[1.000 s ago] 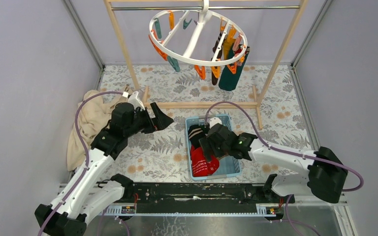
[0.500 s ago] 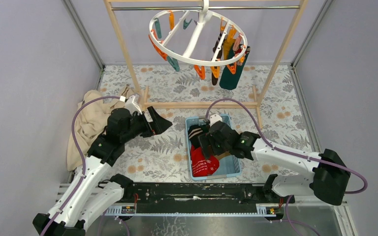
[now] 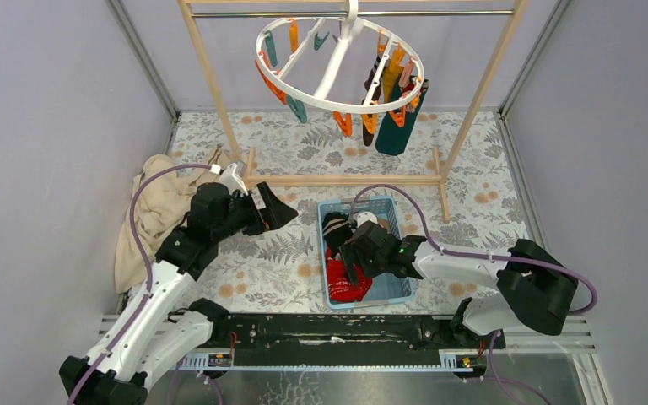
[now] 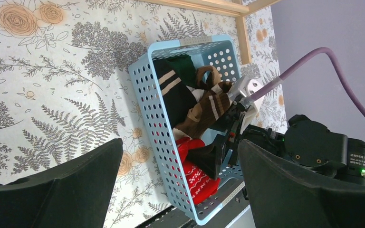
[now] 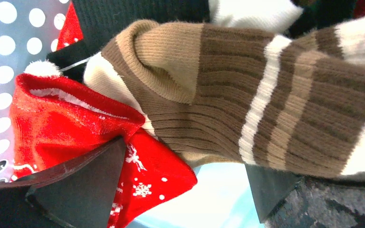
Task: Remove the socks clipped to the hanger
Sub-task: Remove the sock from the hanger.
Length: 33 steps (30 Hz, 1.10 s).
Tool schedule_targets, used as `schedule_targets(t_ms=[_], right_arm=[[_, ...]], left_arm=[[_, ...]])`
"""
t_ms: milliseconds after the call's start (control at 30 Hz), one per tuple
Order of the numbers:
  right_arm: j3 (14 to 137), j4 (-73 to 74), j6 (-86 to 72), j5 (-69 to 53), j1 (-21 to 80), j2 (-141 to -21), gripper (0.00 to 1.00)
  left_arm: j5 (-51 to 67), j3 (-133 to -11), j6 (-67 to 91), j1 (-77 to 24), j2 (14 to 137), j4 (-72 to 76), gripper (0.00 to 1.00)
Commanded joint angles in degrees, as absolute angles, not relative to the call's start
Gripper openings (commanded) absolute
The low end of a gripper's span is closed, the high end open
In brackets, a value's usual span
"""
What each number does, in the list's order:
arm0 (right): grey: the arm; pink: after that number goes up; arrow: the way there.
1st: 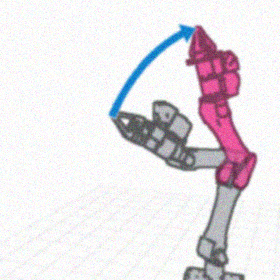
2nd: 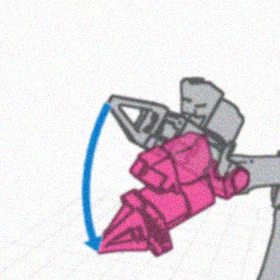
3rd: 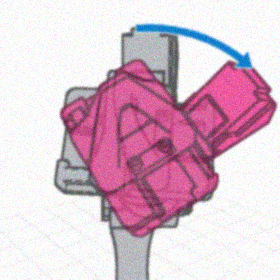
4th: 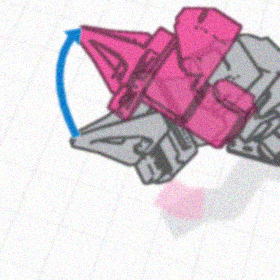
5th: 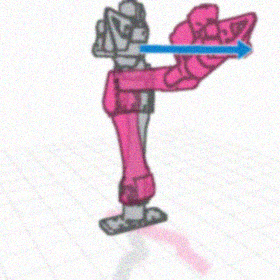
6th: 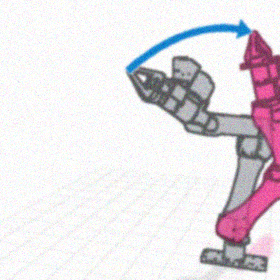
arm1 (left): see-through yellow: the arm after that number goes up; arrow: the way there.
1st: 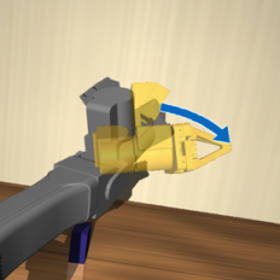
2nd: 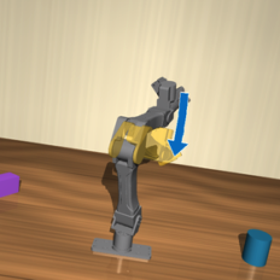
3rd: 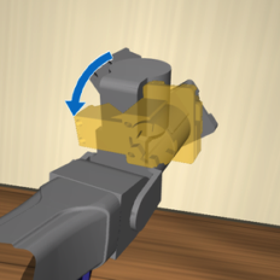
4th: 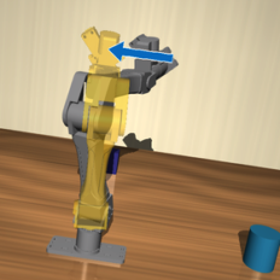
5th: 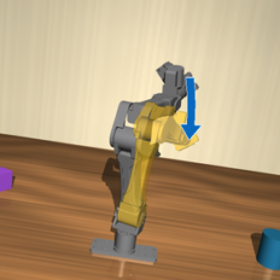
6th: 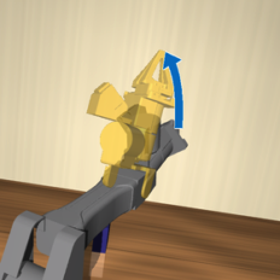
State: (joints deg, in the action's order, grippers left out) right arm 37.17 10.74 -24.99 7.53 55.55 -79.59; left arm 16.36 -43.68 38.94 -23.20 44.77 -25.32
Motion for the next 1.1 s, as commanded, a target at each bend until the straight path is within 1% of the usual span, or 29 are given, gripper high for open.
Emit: schedule_targets(t_ms=[0,133,333,533,633,900,1067], right_arm=[[37.01,9.63,-24.19,7.98,55.9,-82.87,1.0],[40.71,12.37,-21.68,8.63,55.86,-80.06,1.0],[47.9,17.89,-17.2,9.71,55.91,-71.75,1.0],[52.95,19.72,-14.94,16.32,55.1,-64.78,1.0],[54.95,19.67,-14.48,16.98,50.95,-63.16,1.0],[55.54,14.59,-14.94,11.83,34.28,-61.99,1.0],[53.39,6.85,-18.18,2.3,22.6,-62.03,1.0]], left_arm=[[17.31,-44.18,38.94,-23.37,46.58,-20.96,0.99],[17.34,-44.97,38.85,-23.38,48.89,-19.82,0.99],[16.92,-46.1,38.85,-23.38,50.67,-18.95,0.99],[17.44,-47.06,39.09,-23.38,51.89,-17.98,0.99],[17.67,-46.86,39.36,-23.38,51.77,-17.29,0.99],[18.28,-46.96,38.96,-23.38,51.95,-17.66,0.99],[18.5,-47.0,39.07,-23.36,51.51,-17.83,0.99]])
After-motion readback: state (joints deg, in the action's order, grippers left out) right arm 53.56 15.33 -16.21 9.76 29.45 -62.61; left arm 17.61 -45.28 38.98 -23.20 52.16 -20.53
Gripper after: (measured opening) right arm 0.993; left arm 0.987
